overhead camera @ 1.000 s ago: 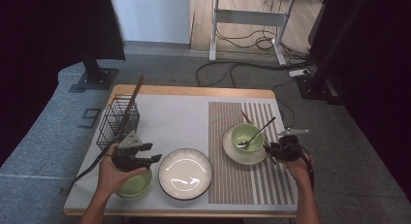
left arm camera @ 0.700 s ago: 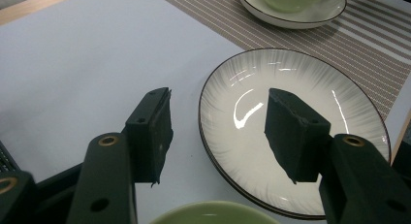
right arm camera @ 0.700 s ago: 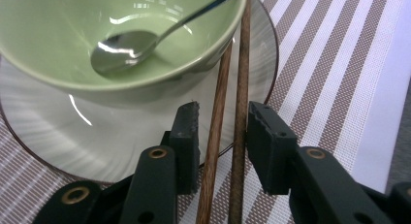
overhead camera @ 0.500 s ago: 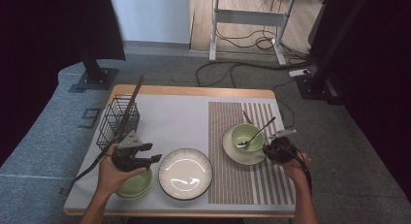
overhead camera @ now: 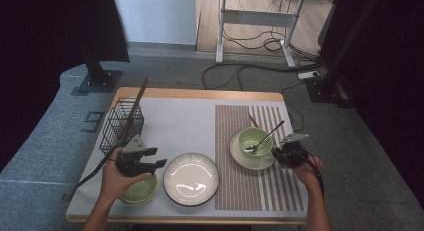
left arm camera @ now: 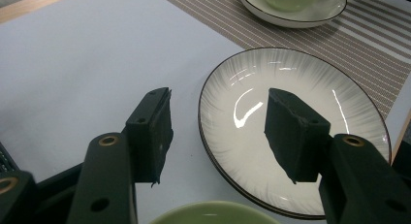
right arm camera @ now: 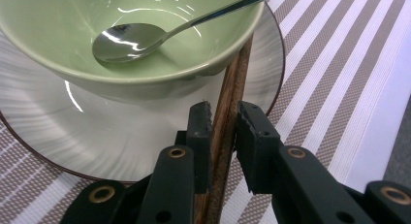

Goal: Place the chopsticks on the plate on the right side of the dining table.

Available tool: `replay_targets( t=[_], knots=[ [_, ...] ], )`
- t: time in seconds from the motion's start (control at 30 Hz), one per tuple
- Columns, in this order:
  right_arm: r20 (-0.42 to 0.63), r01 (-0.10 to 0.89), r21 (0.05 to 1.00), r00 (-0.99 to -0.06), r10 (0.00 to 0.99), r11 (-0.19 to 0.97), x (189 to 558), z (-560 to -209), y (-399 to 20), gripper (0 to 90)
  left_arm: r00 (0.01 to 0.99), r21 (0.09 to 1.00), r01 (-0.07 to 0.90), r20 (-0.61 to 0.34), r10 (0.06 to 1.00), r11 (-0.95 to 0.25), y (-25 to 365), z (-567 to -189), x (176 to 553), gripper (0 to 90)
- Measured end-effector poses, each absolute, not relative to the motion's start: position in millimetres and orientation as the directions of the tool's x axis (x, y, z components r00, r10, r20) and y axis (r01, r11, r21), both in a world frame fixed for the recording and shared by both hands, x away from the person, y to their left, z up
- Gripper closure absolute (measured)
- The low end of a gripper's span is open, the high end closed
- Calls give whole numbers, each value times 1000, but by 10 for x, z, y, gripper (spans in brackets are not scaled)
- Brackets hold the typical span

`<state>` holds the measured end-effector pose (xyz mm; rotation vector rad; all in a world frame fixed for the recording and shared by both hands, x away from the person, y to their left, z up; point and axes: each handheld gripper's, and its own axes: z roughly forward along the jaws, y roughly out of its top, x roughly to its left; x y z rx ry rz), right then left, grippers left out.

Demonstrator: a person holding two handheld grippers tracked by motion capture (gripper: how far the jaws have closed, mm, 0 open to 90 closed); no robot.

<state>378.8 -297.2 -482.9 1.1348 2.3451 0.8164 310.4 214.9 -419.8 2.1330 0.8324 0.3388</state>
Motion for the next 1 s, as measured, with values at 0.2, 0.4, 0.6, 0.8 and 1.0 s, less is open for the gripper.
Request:
replay_targets(
  t=[0.2, 0.4, 0.6, 0.8, 1.0],
  knots=[
    [-110, 541, 671, -603, 790, 507, 3823, -4847, -3042, 771, 747, 766, 448, -37, 664, -461, 2147, -4202, 3105, 430],
    [-104, 526, 684, -615, 782, 505, 3856, -4862, -3099, 774, 746, 763, 450, -37, 665, -464, 2148, -4205, 3106, 430],
    [-110, 513, 689, -623, 774, 511, 3892, -4870, -3109, 775, 748, 762, 450, -37, 663, -466, 2144, -4209, 3103, 430],
    [-92, 514, 701, -622, 778, 495, 3894, -4881, -3127, 774, 748, 762, 450, -36, 663, -466, 2144, -4209, 3101, 430],
    [-89, 515, 701, -625, 776, 494, 3890, -4880, -3127, 771, 748, 759, 452, -37, 663, -468, 2135, -4216, 3102, 431]
  ],
)
